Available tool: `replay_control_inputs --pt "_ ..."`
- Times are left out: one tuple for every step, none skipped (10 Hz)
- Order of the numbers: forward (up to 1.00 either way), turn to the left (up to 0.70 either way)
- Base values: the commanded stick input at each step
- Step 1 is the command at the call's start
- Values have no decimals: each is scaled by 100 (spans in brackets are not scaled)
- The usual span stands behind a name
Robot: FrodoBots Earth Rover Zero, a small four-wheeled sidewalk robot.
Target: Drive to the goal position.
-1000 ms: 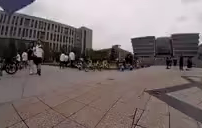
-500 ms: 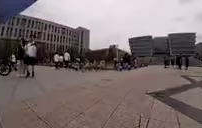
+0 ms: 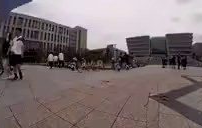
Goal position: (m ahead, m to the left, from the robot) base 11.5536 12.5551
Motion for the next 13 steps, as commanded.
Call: replay_control_inputs --pt "56 -1" --pt "56 -1" --pt "56 -3" --pt "56 -4" --pt "56 -9" --pt "56 -13" --pt "56 -13" --pt "56 -13" --pt "55 -13" --pt "54 -13" --pt "54 -13" --pt "54 -13" --pt "54 -13"
